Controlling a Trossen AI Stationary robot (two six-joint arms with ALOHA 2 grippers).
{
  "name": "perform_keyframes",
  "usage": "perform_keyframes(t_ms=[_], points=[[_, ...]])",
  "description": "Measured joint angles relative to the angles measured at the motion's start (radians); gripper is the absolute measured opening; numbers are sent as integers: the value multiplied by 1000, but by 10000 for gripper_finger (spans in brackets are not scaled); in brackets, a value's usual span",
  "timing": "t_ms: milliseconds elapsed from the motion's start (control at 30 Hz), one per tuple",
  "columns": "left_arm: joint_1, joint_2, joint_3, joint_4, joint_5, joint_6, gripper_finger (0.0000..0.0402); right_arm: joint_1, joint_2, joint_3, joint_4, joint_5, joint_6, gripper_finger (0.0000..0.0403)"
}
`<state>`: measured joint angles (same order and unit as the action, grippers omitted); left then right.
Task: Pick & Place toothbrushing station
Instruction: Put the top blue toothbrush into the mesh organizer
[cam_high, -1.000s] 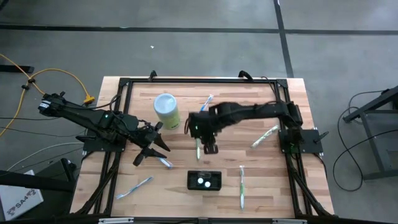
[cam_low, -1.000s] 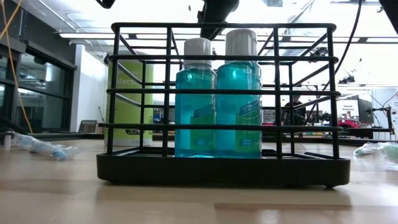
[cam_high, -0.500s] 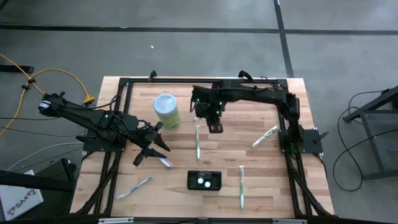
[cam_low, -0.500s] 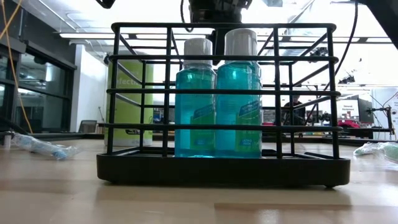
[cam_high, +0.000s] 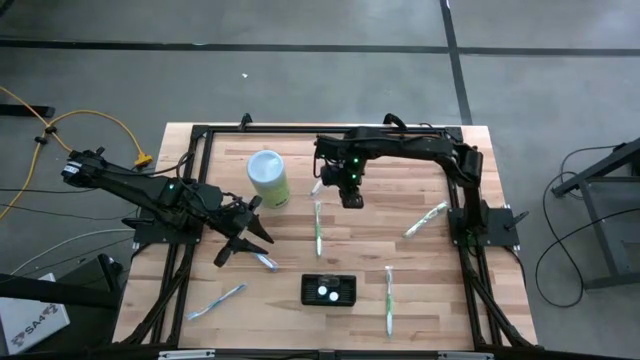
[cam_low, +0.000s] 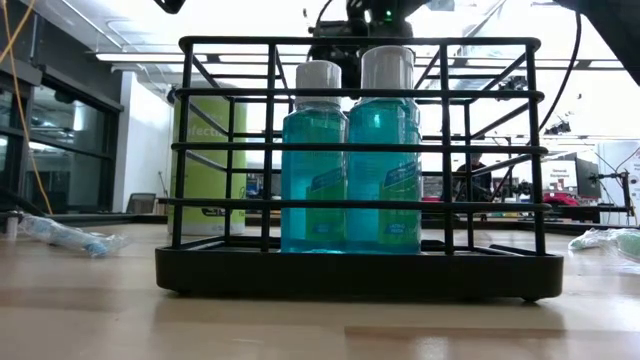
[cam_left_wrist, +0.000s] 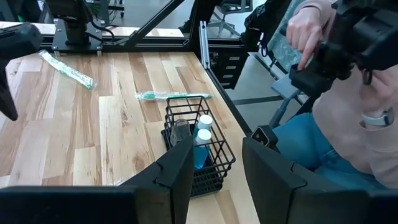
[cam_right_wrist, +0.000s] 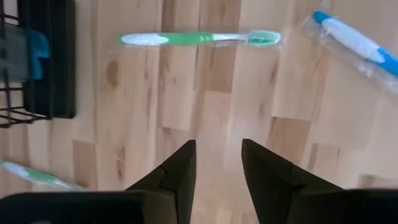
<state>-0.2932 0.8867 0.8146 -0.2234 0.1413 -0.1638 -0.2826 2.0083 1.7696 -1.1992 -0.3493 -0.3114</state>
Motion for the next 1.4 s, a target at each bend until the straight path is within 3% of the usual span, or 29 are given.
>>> perform_keyframes(t_ms=[567,1000,1400], points=[[0,0,0,0,0,0,133,-14,3,-52,191,128,-210,120],[0,0,0,0,0,0,133,57,25,-52,238,148,-190,120],[0,0,0,0,0,0,133,-88,-22,-52,171,-38,-150,97]])
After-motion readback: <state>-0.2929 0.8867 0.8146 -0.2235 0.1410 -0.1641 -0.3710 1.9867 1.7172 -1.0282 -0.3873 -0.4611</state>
